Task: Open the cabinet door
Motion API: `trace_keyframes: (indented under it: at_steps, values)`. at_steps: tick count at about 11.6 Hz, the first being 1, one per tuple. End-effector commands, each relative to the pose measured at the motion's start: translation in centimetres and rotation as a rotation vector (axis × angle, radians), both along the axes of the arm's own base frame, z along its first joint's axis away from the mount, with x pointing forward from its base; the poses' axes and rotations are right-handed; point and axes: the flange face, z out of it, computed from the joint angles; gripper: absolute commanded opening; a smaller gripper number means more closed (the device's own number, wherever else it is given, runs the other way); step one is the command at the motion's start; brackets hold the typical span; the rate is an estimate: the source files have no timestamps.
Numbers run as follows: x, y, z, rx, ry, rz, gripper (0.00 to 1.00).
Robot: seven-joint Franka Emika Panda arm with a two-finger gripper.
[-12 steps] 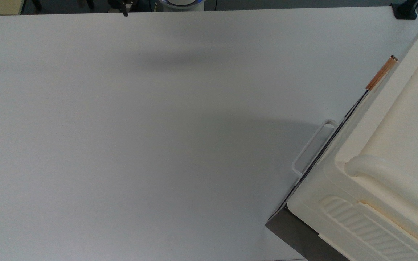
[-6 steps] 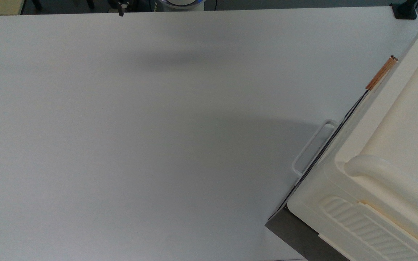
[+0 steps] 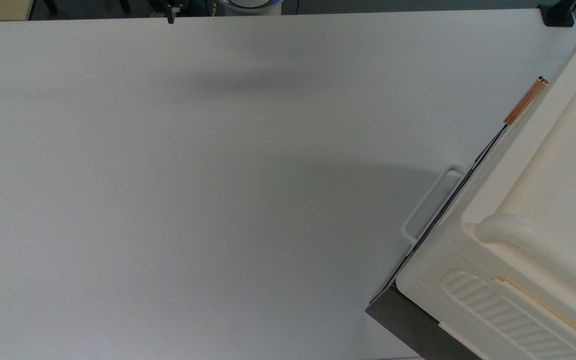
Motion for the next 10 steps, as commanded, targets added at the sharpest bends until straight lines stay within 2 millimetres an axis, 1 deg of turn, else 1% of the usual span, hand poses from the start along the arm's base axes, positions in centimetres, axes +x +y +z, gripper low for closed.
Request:
trace_keyframes:
  at_steps: [1, 10]
  values:
    - [-0.15, 0.09, 0.06, -0.019, -0.004, 0.006, 1.00]
    - [-0.29, 0.27, -0.07, -0.015, 0.010, 0.004, 1.00]
